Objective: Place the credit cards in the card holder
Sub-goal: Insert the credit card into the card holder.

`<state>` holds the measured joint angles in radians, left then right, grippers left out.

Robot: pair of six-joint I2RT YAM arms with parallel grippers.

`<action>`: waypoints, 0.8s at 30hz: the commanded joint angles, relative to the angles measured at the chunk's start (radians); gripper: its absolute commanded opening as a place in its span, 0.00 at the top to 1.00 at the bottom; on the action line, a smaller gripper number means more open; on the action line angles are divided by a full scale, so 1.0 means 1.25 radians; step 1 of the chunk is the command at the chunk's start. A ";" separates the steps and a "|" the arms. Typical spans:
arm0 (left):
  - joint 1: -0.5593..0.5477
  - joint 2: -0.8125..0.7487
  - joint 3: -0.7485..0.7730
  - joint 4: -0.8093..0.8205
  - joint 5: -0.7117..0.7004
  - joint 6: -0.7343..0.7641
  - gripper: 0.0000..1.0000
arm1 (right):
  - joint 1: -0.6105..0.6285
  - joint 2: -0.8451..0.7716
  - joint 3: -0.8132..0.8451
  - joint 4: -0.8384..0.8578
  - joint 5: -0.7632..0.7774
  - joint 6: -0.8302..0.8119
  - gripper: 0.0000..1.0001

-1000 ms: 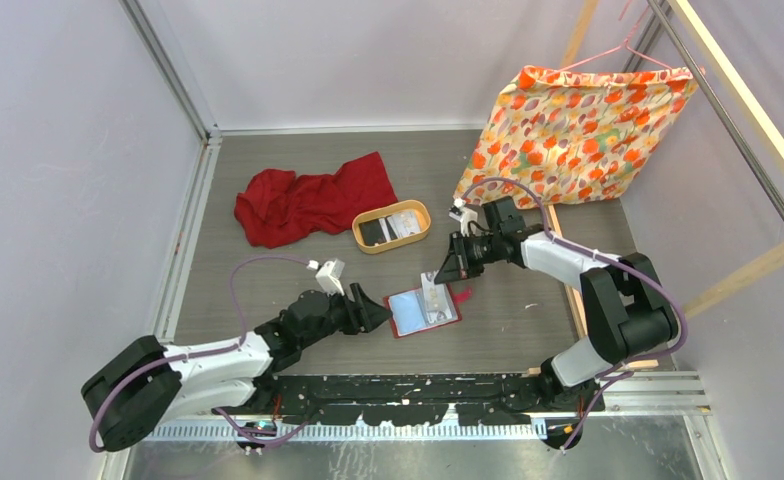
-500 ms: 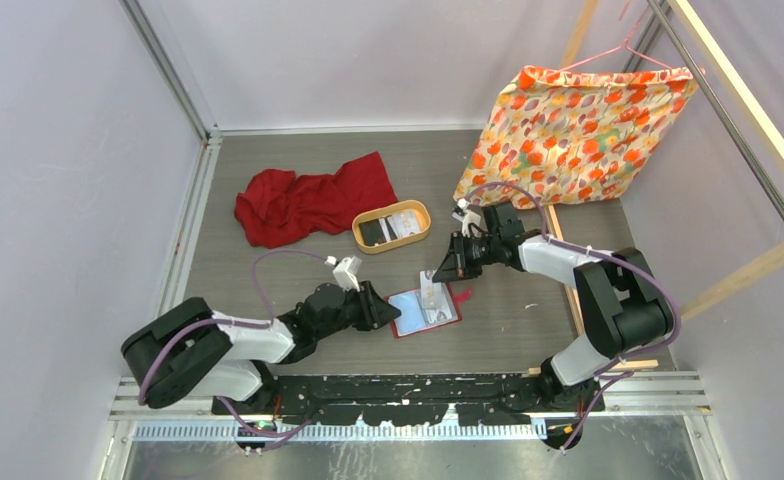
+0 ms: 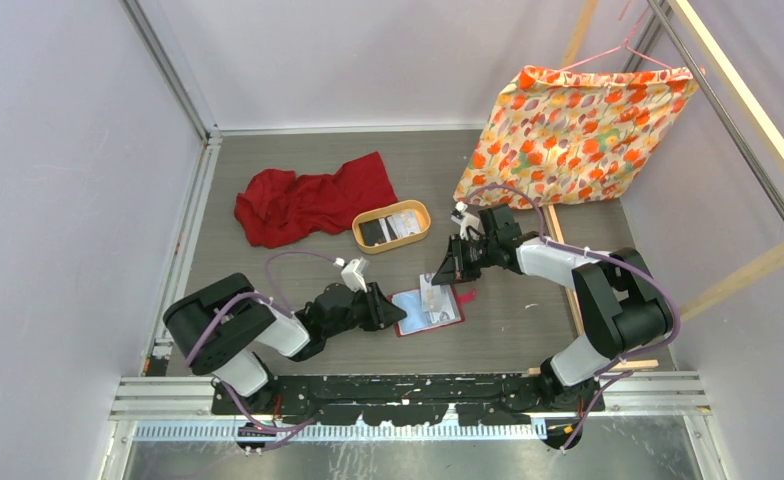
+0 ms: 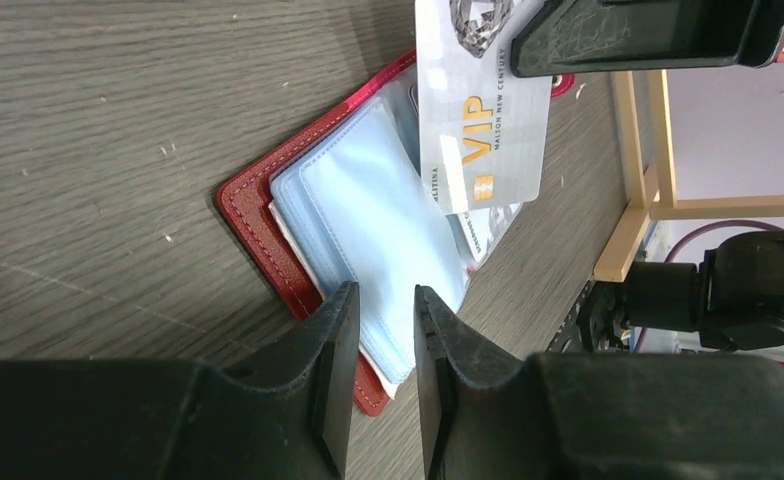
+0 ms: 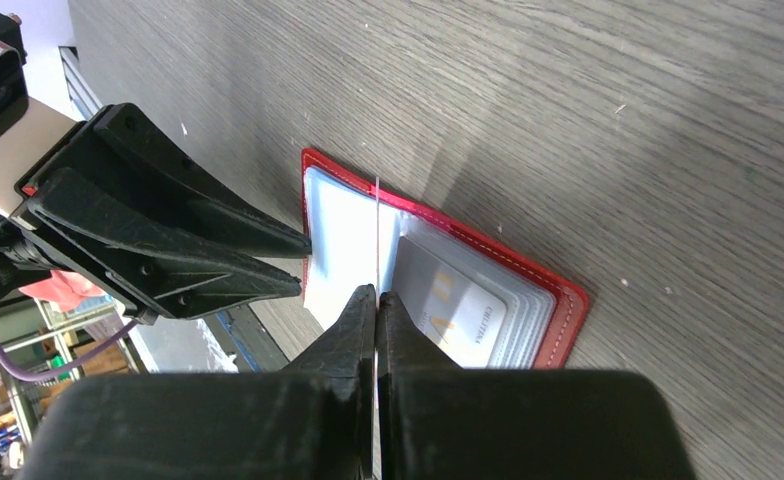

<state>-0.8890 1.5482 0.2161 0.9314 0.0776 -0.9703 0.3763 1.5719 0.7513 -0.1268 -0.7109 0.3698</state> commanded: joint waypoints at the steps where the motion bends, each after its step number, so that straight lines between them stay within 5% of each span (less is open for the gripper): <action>1: -0.002 0.049 0.009 0.068 0.005 -0.012 0.72 | 0.005 0.001 -0.007 0.024 0.004 0.008 0.99; 24: -0.002 -0.007 -0.003 -0.035 -0.027 -0.042 0.74 | -0.016 -0.010 -0.032 0.004 0.009 0.017 0.99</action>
<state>-0.8890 1.5661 0.2127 0.9363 0.0608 -1.0405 0.3386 1.5734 0.7319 -0.1375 -0.6998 0.3824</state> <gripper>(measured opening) 0.256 0.025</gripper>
